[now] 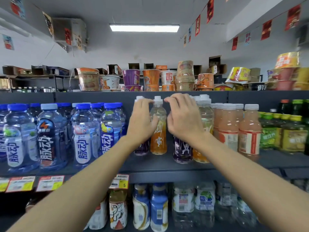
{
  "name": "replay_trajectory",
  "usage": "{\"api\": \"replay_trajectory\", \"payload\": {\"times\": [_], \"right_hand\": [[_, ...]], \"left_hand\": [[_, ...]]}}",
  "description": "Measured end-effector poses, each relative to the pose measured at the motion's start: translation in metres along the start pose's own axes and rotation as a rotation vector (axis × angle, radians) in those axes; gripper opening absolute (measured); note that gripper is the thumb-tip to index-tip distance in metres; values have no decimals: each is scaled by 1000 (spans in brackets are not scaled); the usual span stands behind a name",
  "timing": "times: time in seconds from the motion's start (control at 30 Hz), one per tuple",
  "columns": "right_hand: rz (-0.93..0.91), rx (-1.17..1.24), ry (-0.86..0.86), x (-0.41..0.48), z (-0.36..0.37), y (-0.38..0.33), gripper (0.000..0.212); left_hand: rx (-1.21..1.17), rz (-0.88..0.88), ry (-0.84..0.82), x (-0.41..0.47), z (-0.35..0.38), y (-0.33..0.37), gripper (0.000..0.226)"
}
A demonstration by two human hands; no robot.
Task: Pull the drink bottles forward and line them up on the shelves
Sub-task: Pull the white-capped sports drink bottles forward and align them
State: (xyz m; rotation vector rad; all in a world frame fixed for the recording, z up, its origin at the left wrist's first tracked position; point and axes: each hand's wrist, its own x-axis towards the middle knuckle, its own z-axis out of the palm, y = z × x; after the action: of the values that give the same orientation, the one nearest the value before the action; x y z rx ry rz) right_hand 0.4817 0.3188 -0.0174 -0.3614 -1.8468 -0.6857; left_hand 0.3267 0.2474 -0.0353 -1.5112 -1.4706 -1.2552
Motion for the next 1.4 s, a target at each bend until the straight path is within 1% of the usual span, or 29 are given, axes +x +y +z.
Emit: {"api": "replay_trajectory", "payload": {"times": [0.03,0.07,0.13,0.2,0.27,0.37,0.47,0.6,0.63,0.7,0.77,0.83,0.93,1.03,1.1,1.3,1.4], "right_hand": [[25,57,90,-19,-1,2,45],[51,79,126,-37,-1,4,45],[89,78,100,-65,0,10,46],[137,88,64,-83,1,16,45],[216,118,72,-93,0,21,45],[440,155,71,-107,-4,25,53],[660,197,-37,-117,-6,26,70],[792,182,-207,-124,-3,31,86],[825,191,-263,-127,-1,33,86],[872,263,-330,-133,2,37,78],[869,300,-349,-136,3,40,66],[832,280,-349,-136,4,41,63],[778,318,-369,-132,4,33,63],[727,372,-399,-125,9,14,62],[696,390,-422,-118,12,-1,63],[704,435,-474,-102,19,-45,74],[669,466,-517,-101,20,-52,73]], "left_hand": [[-62,-27,24,-14,9,7,40],[-119,-66,1,-27,18,13,37],[-209,-145,-76,-47,37,26,36],[-277,-209,-129,-60,50,38,40],[-323,-272,-143,-69,58,49,46],[-311,-360,-193,-80,65,56,65],[-277,-399,-260,-86,69,58,81],[-243,-454,-365,-88,72,61,95],[-230,-462,-376,-88,71,61,95],[-217,-476,-386,-87,70,63,92],[-220,-481,-387,-86,67,62,89],[-202,-467,-387,-86,60,60,85],[-195,-462,-390,-86,47,47,75],[-164,-479,-403,-90,27,31,77],[-135,-478,-384,-93,13,20,77],[-87,-485,-387,-104,-24,-3,69],[-110,-471,-348,-111,-33,-7,65]]}}
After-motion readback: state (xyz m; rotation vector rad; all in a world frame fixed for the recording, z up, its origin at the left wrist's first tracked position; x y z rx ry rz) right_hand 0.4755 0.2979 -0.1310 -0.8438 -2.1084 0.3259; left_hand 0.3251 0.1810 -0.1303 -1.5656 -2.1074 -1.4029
